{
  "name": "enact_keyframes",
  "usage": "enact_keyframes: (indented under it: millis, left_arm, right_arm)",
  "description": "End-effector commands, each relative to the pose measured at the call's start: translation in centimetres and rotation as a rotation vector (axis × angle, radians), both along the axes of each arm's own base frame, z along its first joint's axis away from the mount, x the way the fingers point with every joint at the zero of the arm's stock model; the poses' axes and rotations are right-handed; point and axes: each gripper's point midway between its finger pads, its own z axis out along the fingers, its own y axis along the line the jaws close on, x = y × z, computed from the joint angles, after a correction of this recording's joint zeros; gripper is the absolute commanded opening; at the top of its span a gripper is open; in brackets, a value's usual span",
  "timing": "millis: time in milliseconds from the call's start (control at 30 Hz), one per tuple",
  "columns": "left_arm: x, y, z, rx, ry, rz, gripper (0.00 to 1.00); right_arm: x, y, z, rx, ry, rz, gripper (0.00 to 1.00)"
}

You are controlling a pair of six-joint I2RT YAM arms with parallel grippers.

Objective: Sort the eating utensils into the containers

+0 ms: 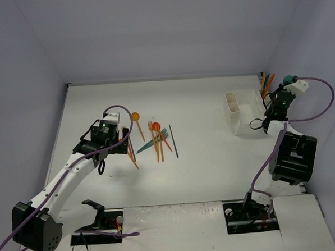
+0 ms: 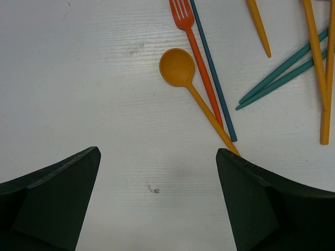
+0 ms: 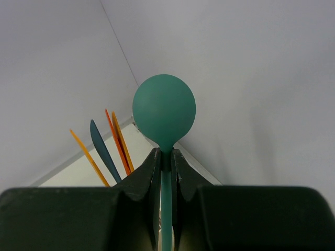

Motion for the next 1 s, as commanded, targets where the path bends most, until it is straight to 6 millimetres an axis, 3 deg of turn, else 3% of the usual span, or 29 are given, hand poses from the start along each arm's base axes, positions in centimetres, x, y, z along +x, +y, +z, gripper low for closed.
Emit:
enact_keyframes:
  millis: [0,333,533,733,800,967]
  left_arm:
    - [1.3,0.0,1.6,-0.004,-0.066,0.01,0.91]
    - [1.4,0.0,1.4,-0.001,-0.061,0.011,0.91]
    - [1.4,-0.1,1.6,-0.007,-0.066,0.008,0.91]
    - [1.4,-0.3,1.8,-0.024,-0.078,0.0,0.91]
    - [1.4,-0.3,1.9,-0.028,-0.084,-0.001,0.91]
    - [1.3,-0.7,2.2,-0.05,-0.09,-0.013,0.91]
  right_arm:
    - [0.4,0.9,3.3,-0.048,-0.143,0.01,0.0]
    - [0.1,2.3,1.8,-0.033,-0.139,0.007,0.12]
    - [-1.6,2.7,2.3,-0.026,-0.128,-0.012,0.27]
    - [-3.9,3.3,6.6,-0.047,-0.163,-0.025,0.39]
    - [-4.4,3.3,7.1,-0.041,-0.139,-0.032,0.43]
    - [-7.2,3.9,11.5,-0.037,-0.12,-0.056,0.53]
